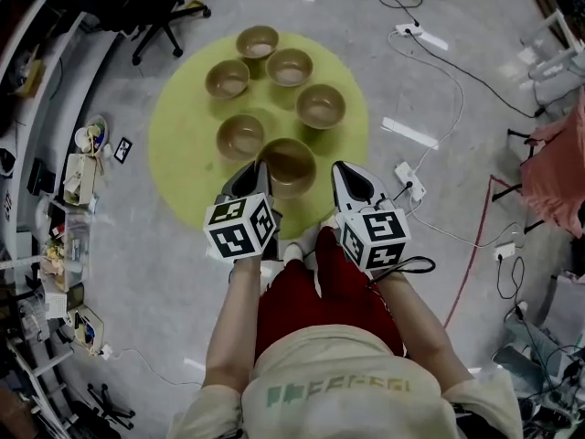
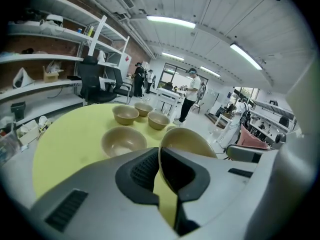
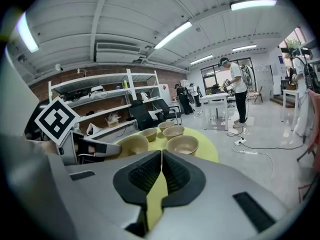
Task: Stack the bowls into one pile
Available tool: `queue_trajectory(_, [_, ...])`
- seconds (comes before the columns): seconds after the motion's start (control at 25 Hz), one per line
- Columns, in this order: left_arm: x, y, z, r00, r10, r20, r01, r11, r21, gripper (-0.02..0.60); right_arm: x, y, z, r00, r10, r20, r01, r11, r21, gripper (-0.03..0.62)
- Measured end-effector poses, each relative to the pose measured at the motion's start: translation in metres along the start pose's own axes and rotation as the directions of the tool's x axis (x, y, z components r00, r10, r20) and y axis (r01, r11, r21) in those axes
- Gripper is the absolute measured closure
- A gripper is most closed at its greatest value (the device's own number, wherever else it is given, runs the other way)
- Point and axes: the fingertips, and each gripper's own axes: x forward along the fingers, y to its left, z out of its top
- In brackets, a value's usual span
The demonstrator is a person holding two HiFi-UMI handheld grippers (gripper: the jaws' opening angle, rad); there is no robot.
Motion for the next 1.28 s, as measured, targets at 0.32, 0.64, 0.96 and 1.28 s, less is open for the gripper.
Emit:
queue_trajectory(0.32, [-0.005, -0.021, 0.027, 0.998, -0.041, 0.047, 0.039, 0.998, 0.054, 0.548, -0.013, -0.004, 0.013, 0.998, -0.032, 0.048, 0.032, 0.999, -0.008, 0.557])
queue_trajectory(0.64, [0.002, -0.039, 0.047, 0.994, -0.087, 0.07, 0.08, 0.992, 0.096, 0.548, -0.02, -0.011, 0.023, 0.995, -0.068, 0.073, 0.068, 0.998, -0.003, 0.557])
queue_trajectory(0.96, [0.015, -0.062, 0.067, 0.987, -0.129, 0.094, 0.117, 0.986, 0.123, 0.548, -0.022, -0.022, 0.038, 0.992, -0.085, 0.097, 0.086, 0.996, -0.009, 0.557])
queue_trajectory(1.28, [0.043, -0.084, 0.084, 0.984, -0.15, 0.099, 0.134, 0.979, 0.152, 0.548, -0.014, -0.045, 0.043, 0.991, -0.095, 0.093, 0.096, 0.995, 0.001, 0.557])
